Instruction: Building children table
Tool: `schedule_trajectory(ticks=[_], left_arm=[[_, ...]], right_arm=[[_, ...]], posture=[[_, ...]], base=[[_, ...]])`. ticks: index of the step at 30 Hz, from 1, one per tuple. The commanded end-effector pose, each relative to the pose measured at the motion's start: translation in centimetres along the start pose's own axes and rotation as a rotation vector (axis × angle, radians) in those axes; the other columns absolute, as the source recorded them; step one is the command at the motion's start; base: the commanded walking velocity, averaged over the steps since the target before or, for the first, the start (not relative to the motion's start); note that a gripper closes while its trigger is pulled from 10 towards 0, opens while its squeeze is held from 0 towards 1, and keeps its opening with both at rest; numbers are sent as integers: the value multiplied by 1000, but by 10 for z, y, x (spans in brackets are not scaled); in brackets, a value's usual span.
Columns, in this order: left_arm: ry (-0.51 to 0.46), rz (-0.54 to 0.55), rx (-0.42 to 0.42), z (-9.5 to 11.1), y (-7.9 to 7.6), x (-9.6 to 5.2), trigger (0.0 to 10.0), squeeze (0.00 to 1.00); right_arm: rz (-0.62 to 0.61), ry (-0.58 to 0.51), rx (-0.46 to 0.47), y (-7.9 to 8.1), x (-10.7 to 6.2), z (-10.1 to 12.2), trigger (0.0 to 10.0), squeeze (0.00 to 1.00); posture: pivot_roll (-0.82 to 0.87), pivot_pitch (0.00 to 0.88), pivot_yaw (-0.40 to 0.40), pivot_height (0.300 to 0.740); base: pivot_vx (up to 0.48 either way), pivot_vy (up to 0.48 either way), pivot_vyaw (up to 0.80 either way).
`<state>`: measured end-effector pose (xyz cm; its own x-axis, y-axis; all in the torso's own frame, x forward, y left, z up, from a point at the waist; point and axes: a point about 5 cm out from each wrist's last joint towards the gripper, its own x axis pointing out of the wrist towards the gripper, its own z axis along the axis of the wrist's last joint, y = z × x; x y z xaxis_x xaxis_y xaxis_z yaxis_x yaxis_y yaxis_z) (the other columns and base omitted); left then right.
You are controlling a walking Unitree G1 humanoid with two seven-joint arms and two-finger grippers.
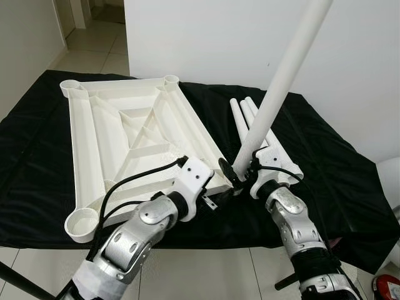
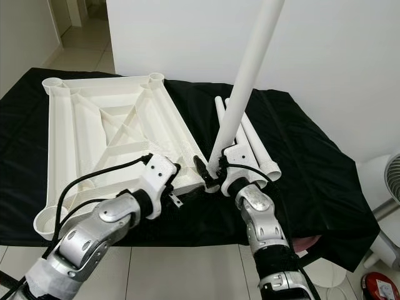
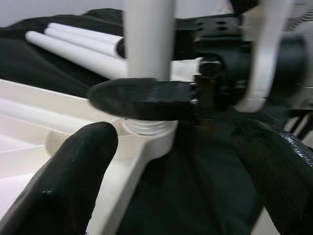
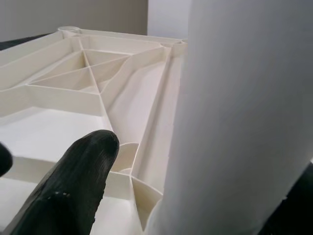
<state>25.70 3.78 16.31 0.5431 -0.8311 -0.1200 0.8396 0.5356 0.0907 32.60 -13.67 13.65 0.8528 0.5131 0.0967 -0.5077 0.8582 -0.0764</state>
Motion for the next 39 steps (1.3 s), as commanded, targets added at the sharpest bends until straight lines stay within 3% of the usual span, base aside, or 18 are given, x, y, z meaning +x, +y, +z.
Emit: schedule_trajectory(ticks=[1, 4, 5, 6, 7, 8, 9, 10, 12, 13, 21, 22, 33, 39], left_arm=[[13, -60, 10, -1, -7, 4, 10000, 0], [11, -73, 4, 0, -10, 4, 10000, 0], [11, -74, 2, 1, -11, 5, 10000, 0], [11, -74, 0, 1, -11, 5, 10000, 0], [11, -74, 0, 1, -11, 5, 10000, 0], [11, -74, 0, 1, -11, 5, 10000, 0], [12, -73, 1, 1, -11, 5, 10000, 0], [14, -72, 0, 1, -11, 4, 10000, 0], [15, -71, -1, 1, -10, 4, 10000, 0], [15, -70, -1, 1, -10, 4, 10000, 0], [15, -65, -4, 1, -9, 2, 10000, 0], [15, -64, -4, 2, -9, 2, 10000, 0], [19, -67, -3, 1, -8, 2, 10000, 0], [19, -65, -4, 1, -9, 2, 10000, 0]], right_arm=[[14, 18, 0, -6, -2, -4, 10000, 0], [37, 50, -20, -13, -1, -8, 10000, 0], [46, 70, -27, -15, -1, -11, 9333, 0], [51, 88, -35, -18, -2, -14, 6941, 0], [51, 88, -35, -18, -2, -14, 6941, 0], [58, 96, -38, -20, -2, -15, 4275, 0], [60, 105, -39, -22, -2, -17, 4039, 0], [60, 115, -32, -24, -2, -19, 1412, 0], [59, 122, -27, -26, -2, -20, 1412, 0], [57, 127, -25, -27, -2, -20, 0, 0], [64, 137, -17, -29, -3, -23, 0, 0], [54, 140, -9, -29, -3, -23, 10000, 0], [-8, 162, 14, -26, 0, -33, 10000, 0], [-133, 160, 46, -21, -1, -35, 10000, 0]], posture=[[5, 0, -112, 740], [4, 0, -110, 740], [4, 0, -108, 740], [5, 0, -110, 740], [5, 0, -110, 740], [5, 0, -110, 740], [5, 0, -110, 740], [6, 0, -109, 740], [6, 0, -109, 740], [7, 0, -110, 740], [12, 0, -112, 740], [11, 0, -111, 740], [10, 0, -112, 740], [3, 0, -112, 740]], base=[[0, 0, 0], [0, 0, 0], [0, 0, 0], [0, 0, 0], [0, 0, 0], [0, 0, 0], [0, 0, 0], [0, 0, 0], [0, 0, 0], [0, 0, 0], [0, 0, 0], [0, 0, 0], [0, 0, 0], [0, 0, 0]])
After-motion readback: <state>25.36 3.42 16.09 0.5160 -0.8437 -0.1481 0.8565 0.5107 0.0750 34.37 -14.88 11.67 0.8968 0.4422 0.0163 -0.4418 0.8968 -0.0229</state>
